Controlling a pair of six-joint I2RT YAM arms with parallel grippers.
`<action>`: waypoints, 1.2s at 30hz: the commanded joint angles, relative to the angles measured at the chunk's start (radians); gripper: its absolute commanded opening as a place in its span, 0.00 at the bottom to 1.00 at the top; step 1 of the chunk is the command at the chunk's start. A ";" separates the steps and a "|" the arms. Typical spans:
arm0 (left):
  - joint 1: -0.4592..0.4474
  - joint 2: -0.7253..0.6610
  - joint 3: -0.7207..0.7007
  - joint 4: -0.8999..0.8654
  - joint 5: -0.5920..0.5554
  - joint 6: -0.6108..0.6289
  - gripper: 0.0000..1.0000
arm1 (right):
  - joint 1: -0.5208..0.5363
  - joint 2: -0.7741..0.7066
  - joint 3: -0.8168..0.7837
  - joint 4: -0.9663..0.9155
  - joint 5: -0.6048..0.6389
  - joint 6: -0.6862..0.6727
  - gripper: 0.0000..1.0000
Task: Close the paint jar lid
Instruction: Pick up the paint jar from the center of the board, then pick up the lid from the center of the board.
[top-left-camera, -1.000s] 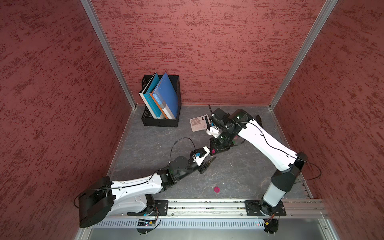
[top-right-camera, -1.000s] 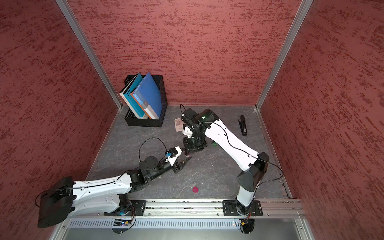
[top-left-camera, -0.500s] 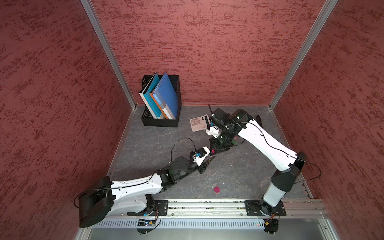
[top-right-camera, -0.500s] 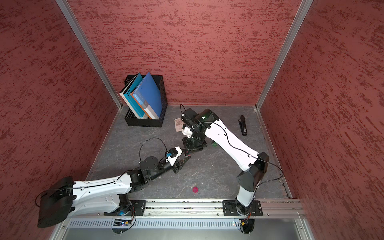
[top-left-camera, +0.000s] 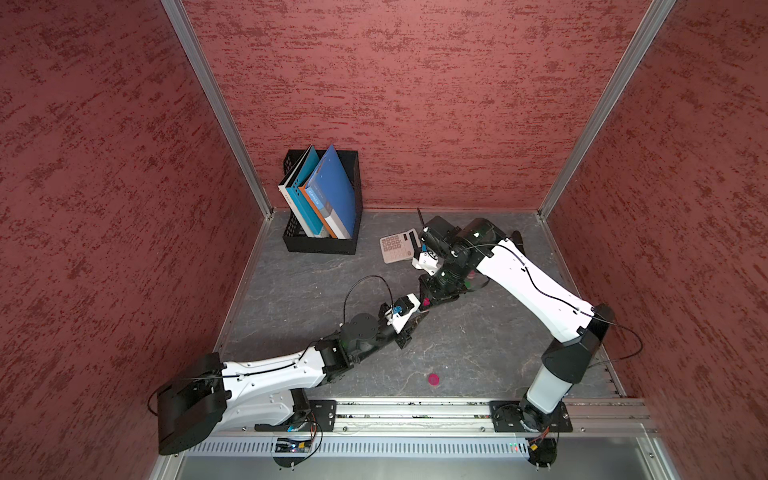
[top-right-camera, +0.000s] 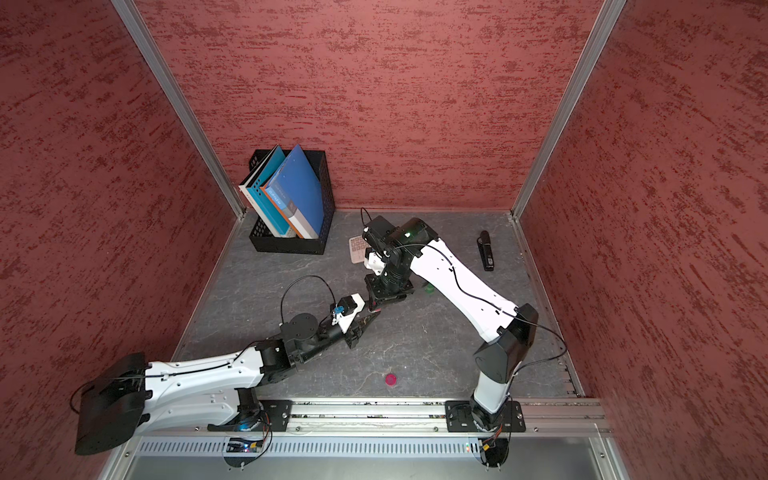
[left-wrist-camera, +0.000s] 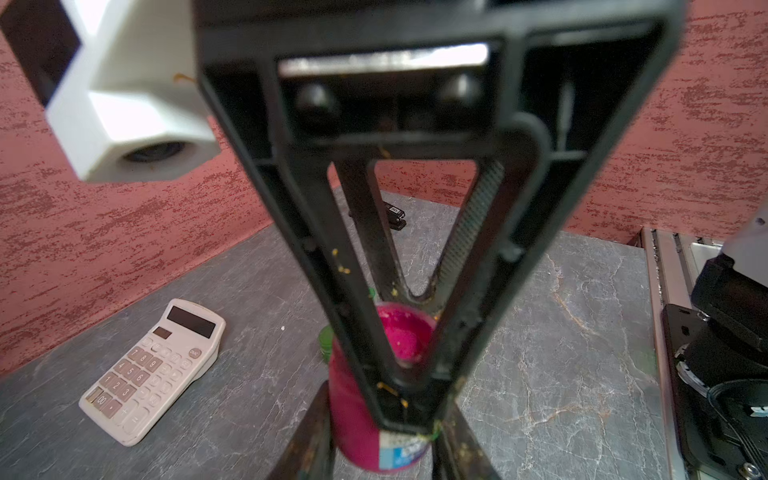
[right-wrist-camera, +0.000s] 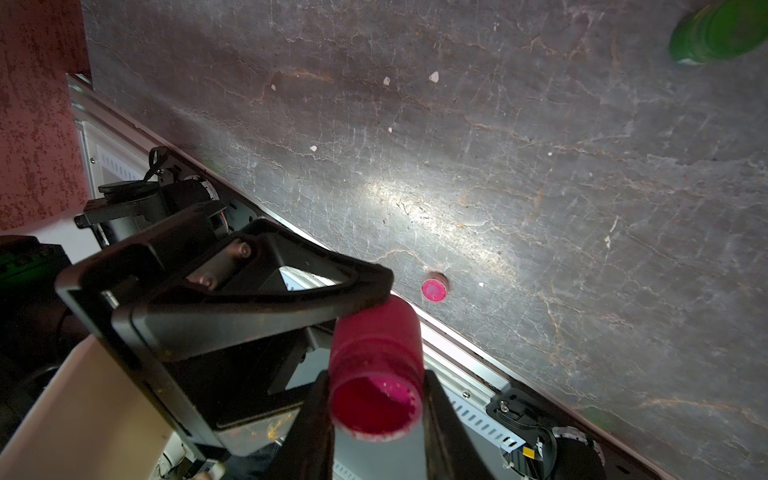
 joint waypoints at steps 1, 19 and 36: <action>-0.003 -0.005 0.019 0.016 -0.016 -0.003 0.29 | 0.000 -0.023 -0.010 0.012 -0.014 -0.002 0.29; -0.006 0.002 0.011 0.014 -0.017 -0.013 0.24 | 0.000 -0.037 0.079 0.002 0.059 0.018 0.59; -0.001 -0.104 -0.072 -0.018 -0.085 -0.040 0.24 | -0.022 -0.208 0.169 -0.101 0.328 0.083 0.87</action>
